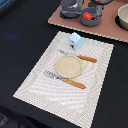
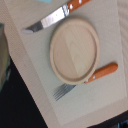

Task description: Interact with the objects in diverse but meaningful ways.

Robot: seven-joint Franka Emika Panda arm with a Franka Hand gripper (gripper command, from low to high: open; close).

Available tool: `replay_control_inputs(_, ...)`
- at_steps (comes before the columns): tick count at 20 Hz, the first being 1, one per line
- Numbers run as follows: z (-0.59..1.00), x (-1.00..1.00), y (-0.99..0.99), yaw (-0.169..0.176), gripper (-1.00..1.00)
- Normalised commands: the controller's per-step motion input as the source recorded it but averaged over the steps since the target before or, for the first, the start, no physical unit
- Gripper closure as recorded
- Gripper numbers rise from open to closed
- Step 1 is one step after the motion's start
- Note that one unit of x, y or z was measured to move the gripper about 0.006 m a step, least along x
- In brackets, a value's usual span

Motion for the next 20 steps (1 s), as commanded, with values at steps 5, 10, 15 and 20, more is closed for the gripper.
replay_control_inputs(5, 0.01, -0.23, -0.39, -0.184, -1.00)
replay_control_inputs(10, 0.00, -0.21, -0.31, -0.229, -1.00)
replay_control_inputs(15, -0.01, -0.03, -0.19, -0.107, -1.00)
replay_control_inputs(20, 0.00, 0.00, 0.00, 0.000, -1.00)
